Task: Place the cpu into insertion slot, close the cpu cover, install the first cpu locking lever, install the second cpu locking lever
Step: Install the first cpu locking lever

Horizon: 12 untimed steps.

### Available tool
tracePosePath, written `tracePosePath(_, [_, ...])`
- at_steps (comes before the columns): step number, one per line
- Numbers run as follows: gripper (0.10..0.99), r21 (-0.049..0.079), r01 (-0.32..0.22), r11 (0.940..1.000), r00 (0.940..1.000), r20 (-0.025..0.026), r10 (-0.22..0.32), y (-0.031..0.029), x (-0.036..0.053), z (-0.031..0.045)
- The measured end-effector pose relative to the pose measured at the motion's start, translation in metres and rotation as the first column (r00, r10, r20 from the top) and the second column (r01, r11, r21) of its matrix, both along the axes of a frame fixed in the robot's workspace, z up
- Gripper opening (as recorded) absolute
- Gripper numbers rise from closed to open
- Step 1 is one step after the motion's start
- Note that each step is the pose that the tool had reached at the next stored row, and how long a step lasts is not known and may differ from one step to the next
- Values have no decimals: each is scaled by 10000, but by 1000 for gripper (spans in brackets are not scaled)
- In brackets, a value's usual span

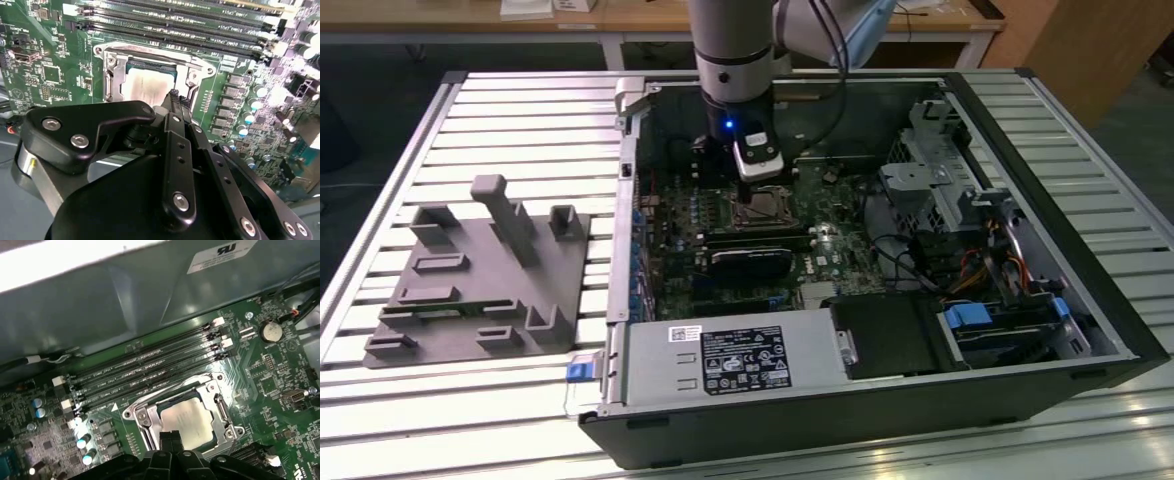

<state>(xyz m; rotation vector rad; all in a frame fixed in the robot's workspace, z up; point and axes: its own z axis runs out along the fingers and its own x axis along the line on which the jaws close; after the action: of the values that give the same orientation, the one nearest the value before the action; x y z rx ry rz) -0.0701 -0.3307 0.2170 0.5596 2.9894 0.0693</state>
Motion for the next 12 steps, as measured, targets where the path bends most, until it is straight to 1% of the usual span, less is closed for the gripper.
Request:
tracePosePath(2, [106, -34, -82, 10000, 9999, -88, 82, 0, 25, -3])
tracePosePath(4, [106, -56, -139, 9999, 9998, -155, 138, 0, 65, -7])
tracePosePath(5, [106, -69, -198, 9998, 9996, -208, 197, 0, 103, -13])
tracePosePath(9, [106, -87, -426, 9991, 9987, -292, 423, -1, 151, -27])
tracePosePath(10, [106, -91, -532, 9985, 9981, -302, 529, -1, 154, -30])
tracePosePath(12, [106, -91, -783, 9969, 9965, -306, 780, -1, 153, -33])
